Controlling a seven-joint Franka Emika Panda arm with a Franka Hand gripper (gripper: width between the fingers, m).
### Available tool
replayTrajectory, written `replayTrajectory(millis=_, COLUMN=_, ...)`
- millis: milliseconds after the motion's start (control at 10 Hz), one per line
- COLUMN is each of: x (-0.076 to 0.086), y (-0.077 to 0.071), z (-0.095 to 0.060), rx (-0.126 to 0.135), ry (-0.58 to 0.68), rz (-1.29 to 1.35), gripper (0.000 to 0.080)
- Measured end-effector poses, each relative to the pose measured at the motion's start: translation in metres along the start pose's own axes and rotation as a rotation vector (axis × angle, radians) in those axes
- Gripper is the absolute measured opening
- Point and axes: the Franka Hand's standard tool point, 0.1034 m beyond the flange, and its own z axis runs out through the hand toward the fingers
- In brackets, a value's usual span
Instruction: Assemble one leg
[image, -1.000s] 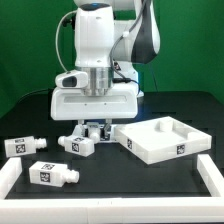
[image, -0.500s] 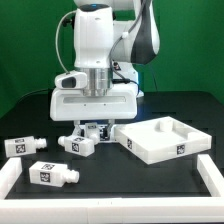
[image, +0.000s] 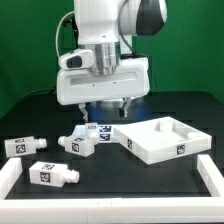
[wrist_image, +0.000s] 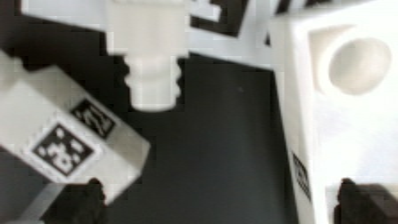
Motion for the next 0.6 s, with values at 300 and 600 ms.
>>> replayTrajectory(millis=300, x=0.022, y=-0.023, z=0.026, rx=-0.003, ry=0.005, rz=-0.080, gripper=0.0649)
replayTrajectory(millis=600, x=0.020, y=-0.022, z=0.032, rx=-0.010, ry=0.008, rz=-0.103, gripper=0.0649)
